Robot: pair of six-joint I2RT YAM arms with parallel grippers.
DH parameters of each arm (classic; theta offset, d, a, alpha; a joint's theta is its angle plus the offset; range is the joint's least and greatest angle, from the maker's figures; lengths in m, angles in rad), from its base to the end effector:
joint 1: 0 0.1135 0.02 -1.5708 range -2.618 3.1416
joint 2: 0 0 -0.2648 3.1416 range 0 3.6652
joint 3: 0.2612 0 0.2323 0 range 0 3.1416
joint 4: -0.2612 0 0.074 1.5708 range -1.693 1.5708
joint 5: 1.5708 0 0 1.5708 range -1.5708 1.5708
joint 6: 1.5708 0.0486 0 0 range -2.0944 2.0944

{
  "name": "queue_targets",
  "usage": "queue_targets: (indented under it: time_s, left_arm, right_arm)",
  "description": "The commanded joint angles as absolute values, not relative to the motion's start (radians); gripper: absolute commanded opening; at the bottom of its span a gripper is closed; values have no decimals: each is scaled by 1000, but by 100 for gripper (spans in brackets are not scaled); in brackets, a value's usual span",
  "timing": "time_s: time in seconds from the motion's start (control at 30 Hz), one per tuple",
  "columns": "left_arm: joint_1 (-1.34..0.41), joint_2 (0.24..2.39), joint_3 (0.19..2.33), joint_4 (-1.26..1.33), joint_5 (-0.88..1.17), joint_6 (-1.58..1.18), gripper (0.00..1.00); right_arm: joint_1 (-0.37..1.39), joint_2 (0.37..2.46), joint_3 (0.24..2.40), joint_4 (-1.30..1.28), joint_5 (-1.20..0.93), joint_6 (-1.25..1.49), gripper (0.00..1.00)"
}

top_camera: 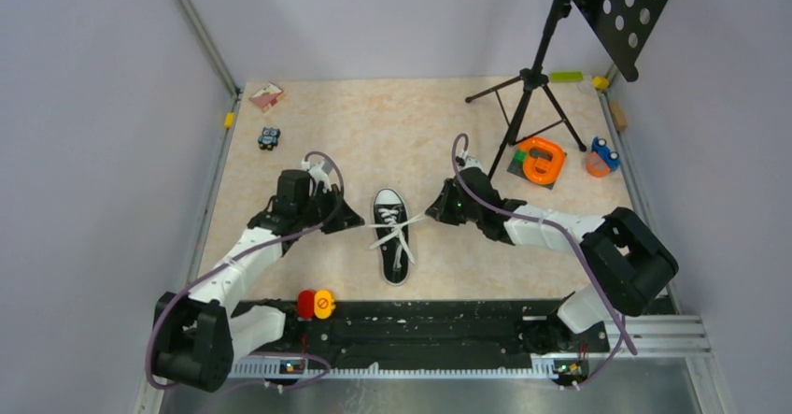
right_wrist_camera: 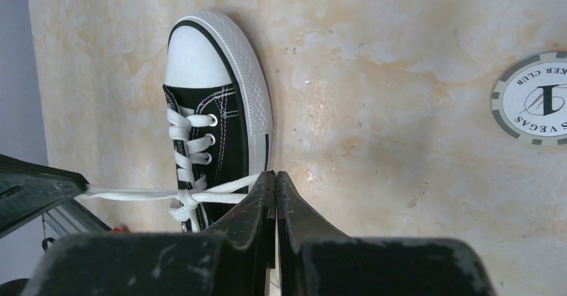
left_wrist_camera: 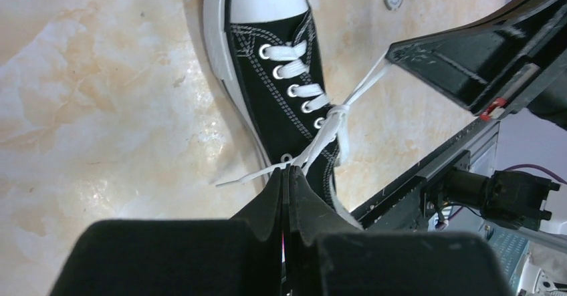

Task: Tie the shoes
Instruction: Tie the shoelace on the shoe.

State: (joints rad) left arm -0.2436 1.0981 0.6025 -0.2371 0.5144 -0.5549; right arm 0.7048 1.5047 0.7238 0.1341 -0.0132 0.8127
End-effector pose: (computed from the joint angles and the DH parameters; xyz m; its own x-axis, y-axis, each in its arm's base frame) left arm 0.1998 -0.0743 0.2175 -0.8494 -0.2615 -0.4584 0.1382 0.7281 -0.6714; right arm 0.2296 0.1961 0.1885 -0.7919 0.2797 -0.5429 -0.1176 0.8025 0.5849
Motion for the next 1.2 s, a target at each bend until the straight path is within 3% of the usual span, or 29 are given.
queue_targets:
  time_s: [0.0,0.27,0.6,0.77,1.17]
  left_arm:
    - [-232,1089,515,-166,458,-576,0]
    - [-232,998,408,-171,407,-619,0]
    - [-231,1024,599,-249,457,-565,0]
    - [-226,1074,506,-91,502,-663,0]
    - [-201,1024,457,-247,360,-626,0]
  right_arm:
    - [662,1490,729,147,78,802,0]
    - [658,1505,680,180,35,815,0]
    - [658,1476,790,162,24,799,0]
    - [660,1470,788,183,5,825,0]
    - [673,1488,752,189,-26,843,0]
